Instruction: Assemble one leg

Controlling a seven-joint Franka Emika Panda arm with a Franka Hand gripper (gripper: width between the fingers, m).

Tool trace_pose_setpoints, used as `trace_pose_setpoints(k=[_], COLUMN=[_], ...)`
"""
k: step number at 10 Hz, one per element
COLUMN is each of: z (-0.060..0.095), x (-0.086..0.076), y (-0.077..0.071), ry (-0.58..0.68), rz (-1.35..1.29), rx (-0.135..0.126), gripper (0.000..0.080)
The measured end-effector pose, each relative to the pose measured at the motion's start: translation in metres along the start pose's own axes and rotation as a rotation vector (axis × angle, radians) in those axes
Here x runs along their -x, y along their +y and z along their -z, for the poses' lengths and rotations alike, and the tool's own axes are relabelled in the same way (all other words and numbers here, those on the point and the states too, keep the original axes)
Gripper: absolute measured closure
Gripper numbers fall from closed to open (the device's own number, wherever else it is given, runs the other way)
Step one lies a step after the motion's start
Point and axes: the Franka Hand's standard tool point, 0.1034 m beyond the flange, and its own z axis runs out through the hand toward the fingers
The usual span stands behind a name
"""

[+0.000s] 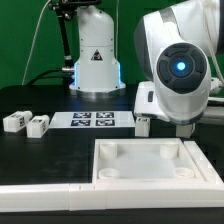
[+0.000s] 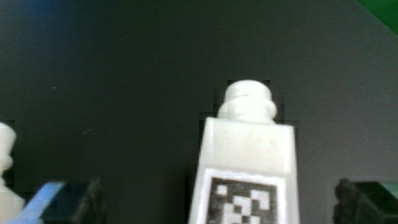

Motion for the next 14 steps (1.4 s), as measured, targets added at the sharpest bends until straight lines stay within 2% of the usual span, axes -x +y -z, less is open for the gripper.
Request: trace_pose_setpoints(k=[2,6,8,9,10,14], z=[-0.0062,-0.0078,-0.0079,-0.0079,-0.0079,-0.0079], x=[-0.0029,-0.0039,-0.0040,-0.0040,-0.0039,-0.0039], y=[-0.0042,-0.0068,-0.0066,-0.0067,-0.0066,-0.0067], ry=[0.007,0.013,0.013,0.013,0.013,0.013], rz=[0.005,0.007,0.007,0.008,0.007,0.008], rx=[0.007,0.009,0.009,0.009,0.009,0.009], gripper=[0.0151,0.0151,0.0425,0.0425,0.0513,0.0513])
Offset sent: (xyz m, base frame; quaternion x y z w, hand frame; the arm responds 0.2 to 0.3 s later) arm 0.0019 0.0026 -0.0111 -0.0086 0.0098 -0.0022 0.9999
